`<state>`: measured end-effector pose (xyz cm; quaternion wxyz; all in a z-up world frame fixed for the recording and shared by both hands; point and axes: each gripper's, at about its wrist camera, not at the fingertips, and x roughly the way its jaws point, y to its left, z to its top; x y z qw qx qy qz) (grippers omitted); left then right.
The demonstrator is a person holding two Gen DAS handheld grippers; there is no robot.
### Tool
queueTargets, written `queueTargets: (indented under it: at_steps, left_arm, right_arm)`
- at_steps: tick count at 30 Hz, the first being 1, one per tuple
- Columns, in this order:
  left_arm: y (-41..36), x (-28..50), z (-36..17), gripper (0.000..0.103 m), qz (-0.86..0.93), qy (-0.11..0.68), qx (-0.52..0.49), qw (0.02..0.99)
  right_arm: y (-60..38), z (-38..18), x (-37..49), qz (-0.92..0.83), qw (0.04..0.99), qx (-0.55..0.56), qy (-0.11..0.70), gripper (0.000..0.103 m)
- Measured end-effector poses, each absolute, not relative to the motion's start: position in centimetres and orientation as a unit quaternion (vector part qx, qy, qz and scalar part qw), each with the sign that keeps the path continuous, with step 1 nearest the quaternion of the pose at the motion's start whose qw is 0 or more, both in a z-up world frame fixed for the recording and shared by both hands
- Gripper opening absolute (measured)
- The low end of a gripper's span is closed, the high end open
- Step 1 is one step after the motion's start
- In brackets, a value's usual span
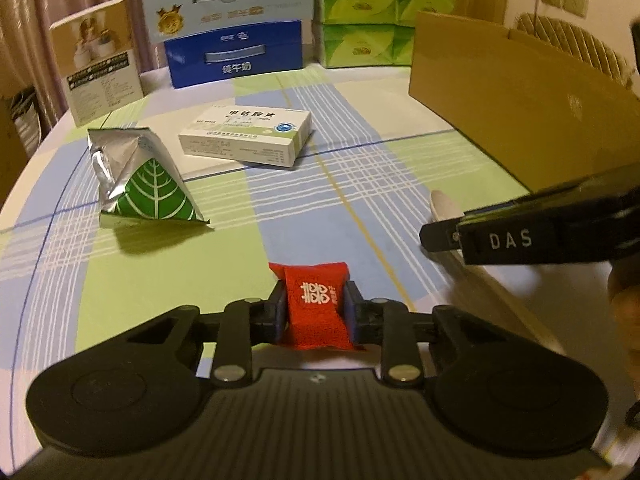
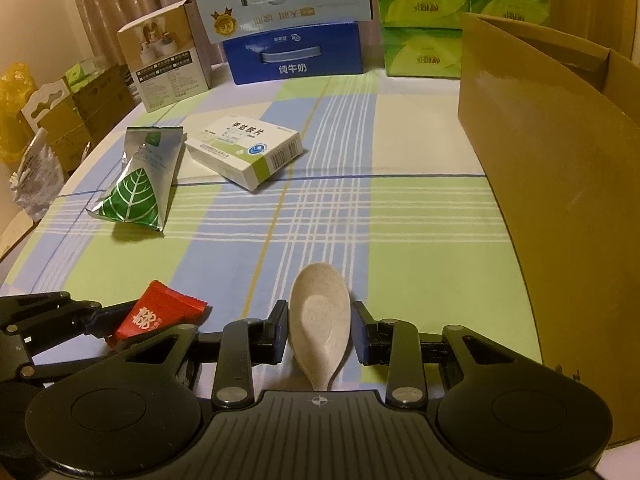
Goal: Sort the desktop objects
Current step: 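Lift the red packet with left gripper while right gripper lifts the spoon, then carry the red packet with left gripper while right gripper carries the spoon to the cardboard box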
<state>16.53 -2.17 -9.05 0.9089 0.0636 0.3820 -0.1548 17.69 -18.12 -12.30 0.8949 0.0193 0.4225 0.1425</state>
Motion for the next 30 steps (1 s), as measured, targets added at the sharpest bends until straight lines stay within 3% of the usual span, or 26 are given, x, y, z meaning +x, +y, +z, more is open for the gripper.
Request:
queueTargets:
  at_steps: [30]
  left_arm:
    - [-3.1,13.9,-3.8,0.022,-0.14,0.378,0.026,0.915]
  right_arm:
    - [-20.8,-6.9,13.2,0.124,0.913,0.028,0.388,0.03]
